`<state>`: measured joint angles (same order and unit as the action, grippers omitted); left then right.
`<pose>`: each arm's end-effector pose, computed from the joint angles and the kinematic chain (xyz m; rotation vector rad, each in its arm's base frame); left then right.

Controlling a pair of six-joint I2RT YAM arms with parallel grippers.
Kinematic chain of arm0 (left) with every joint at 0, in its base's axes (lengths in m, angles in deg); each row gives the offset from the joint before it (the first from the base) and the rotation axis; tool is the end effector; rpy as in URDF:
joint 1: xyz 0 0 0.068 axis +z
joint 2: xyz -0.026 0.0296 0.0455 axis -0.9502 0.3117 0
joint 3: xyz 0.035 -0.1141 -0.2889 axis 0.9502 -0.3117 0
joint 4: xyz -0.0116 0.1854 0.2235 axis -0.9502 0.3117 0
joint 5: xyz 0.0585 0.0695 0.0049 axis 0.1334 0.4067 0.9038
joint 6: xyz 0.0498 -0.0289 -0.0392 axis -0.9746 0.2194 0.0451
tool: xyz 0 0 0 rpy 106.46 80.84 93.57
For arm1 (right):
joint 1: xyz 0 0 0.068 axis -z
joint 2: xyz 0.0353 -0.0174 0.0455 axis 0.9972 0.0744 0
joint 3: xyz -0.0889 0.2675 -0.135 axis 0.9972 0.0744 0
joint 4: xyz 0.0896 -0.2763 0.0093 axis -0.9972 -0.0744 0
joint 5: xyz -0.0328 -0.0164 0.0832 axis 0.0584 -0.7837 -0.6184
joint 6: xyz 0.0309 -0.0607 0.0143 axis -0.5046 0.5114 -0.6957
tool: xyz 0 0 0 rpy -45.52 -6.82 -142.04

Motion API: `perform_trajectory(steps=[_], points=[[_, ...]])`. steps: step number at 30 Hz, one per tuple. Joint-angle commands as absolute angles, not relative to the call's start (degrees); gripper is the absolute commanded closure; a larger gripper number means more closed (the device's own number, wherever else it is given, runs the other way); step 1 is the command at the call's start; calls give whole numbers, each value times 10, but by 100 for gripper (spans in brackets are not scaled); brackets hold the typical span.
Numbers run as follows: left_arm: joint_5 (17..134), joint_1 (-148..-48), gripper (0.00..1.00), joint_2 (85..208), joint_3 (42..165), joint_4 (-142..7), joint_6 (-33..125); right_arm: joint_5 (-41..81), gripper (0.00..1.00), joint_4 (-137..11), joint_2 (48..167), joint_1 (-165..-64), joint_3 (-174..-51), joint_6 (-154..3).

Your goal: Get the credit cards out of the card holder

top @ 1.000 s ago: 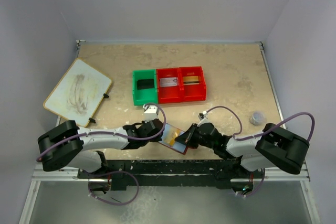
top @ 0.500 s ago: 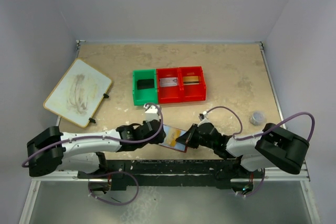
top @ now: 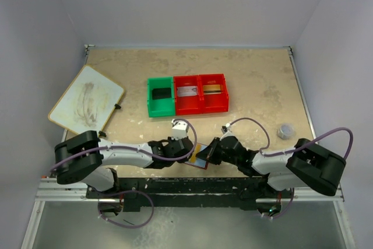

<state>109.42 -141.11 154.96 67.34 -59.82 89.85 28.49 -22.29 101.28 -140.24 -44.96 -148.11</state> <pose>0.1260 -0.2641 0.1532 0.1021 2.4277 -0.4643 0.1294 0.1802 0.1194 0.5151 2.3100 1.3320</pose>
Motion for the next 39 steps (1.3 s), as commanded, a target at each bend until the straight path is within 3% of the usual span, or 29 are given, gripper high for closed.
perform_trajectory(steps=[1,6,9,17,21,29,39], points=[[1144,-1445,83,1587,684,-559,918,315,93,-241,996,-1398,-449,-1466],[1148,-1458,87,1597,684,-554,932,317,86,-228,998,-1396,-451,-1464],[1147,-1459,88,1595,682,-553,937,319,76,-214,1005,-1394,-449,-1475],[1150,-1459,89,1578,683,-544,937,315,76,-141,1045,-1392,-447,-1489],[1152,-1459,90,1569,682,-542,938,289,80,-121,1081,-1391,-460,-1486],[1163,-1459,90,1557,677,-525,945,289,99,-51,1102,-1390,-428,-1507],[1188,-1459,87,1520,669,-503,953,336,100,-194,980,-1390,-406,-1498]])
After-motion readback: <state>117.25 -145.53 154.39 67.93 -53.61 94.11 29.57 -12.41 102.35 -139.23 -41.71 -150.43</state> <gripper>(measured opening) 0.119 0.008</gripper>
